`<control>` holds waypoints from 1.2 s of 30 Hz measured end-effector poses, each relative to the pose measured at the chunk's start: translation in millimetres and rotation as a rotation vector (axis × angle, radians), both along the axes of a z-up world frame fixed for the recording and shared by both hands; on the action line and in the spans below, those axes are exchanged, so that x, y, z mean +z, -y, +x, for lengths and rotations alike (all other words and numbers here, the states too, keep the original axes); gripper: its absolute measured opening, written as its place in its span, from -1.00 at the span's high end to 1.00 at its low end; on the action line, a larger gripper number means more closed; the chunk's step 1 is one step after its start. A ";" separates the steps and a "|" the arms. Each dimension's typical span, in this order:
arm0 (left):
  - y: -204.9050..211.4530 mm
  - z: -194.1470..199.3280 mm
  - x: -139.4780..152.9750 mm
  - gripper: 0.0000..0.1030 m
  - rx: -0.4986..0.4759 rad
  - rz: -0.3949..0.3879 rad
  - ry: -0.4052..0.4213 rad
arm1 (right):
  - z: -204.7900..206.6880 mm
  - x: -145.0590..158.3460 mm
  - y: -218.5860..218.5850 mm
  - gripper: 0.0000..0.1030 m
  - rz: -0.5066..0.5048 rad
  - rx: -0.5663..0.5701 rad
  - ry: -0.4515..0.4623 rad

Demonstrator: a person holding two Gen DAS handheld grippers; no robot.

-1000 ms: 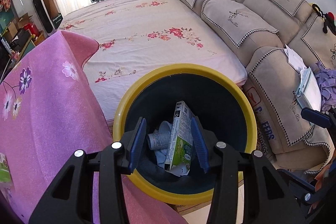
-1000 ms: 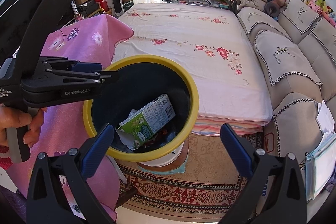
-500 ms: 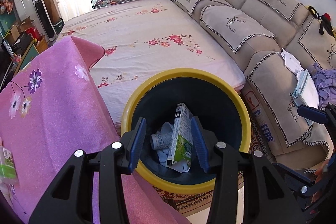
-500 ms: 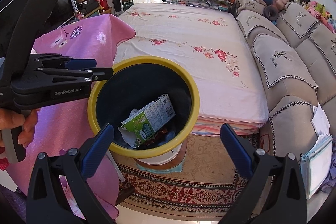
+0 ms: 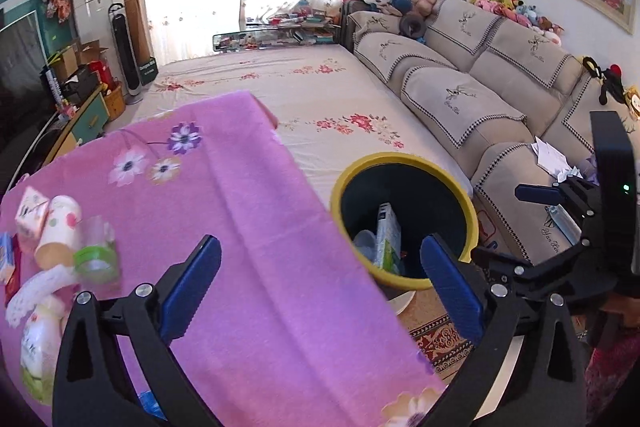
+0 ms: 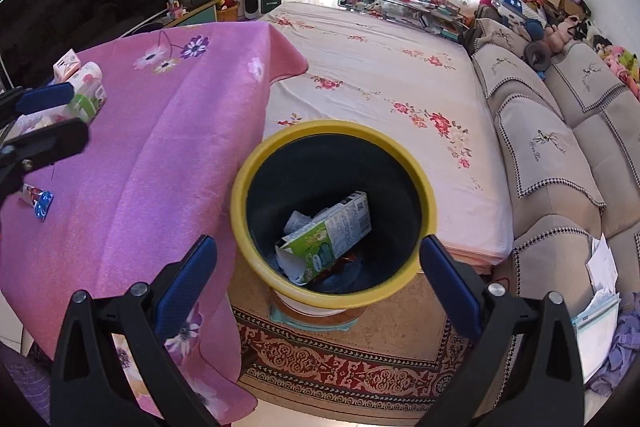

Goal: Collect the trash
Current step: 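Move both grippers back over the table toward the remaining items, then grasp the white-and-blue tube with the right gripper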

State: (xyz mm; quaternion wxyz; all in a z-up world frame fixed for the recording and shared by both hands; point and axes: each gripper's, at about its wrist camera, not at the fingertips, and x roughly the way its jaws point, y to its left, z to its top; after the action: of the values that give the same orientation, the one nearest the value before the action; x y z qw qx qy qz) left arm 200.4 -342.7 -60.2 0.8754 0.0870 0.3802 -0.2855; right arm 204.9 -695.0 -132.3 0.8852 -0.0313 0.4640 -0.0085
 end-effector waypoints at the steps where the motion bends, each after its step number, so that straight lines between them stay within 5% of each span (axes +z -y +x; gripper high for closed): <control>1: -23.3 -3.4 3.6 -0.91 0.029 -0.004 0.008 | 3.9 -0.9 -10.8 -0.87 -0.001 0.017 -0.002; 10: -260.3 -31.0 22.5 -0.91 0.371 0.021 0.063 | 37.8 -10.4 -147.2 -0.87 0.033 0.326 -0.023; 16: -357.5 -51.1 6.1 -0.91 0.537 0.025 0.032 | 40.9 -15.3 -266.5 -0.87 0.066 0.664 -0.058; 22: -378.4 -64.8 -10.1 -0.91 0.581 0.014 -0.006 | 42.7 -32.2 -340.4 -0.83 0.031 0.851 -0.113; 28: -381.4 -64.4 -14.1 -0.91 0.569 0.005 -0.004 | 52.6 -54.3 -351.4 -0.38 0.023 0.862 -0.198; 30: -372.0 -61.9 -12.4 -0.91 0.563 0.004 -0.005 | 50.8 -57.0 -350.4 -0.20 0.014 0.856 -0.189; 34: -365.9 -56.8 -13.1 -0.91 0.575 0.025 -0.022 | 47.9 -54.6 -345.1 0.55 0.009 0.847 -0.172; 36: -363.7 -54.0 -13.5 -0.91 0.574 0.028 -0.034 | 45.7 -54.5 -342.8 0.67 0.006 0.845 -0.167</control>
State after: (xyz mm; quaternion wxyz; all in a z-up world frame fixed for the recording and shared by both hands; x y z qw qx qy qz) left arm 146.4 20.9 -73.7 0.9126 -0.0173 0.4080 -0.0221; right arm 250.7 -352.1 -186.9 0.7703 -0.2168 0.4806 0.3587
